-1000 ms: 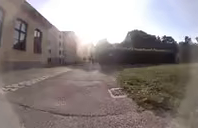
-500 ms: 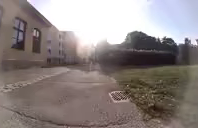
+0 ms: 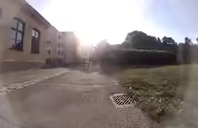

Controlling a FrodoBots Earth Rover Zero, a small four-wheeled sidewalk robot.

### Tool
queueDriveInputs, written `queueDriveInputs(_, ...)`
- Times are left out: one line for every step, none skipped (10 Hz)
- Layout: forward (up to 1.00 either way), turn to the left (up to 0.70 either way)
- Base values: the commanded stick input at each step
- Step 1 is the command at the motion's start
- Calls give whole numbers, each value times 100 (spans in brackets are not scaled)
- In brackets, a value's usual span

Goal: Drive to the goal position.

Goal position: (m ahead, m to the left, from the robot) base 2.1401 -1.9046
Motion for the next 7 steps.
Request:
queueDriveInputs(44, 3)
queueDriveInputs(44, 3)
queueDriveInputs(44, 3)
queueDriveInputs(44, 3)
queueDriveInputs(44, 3)
queueDriveInputs(44, 3)
queueDriveInputs(44, 3)
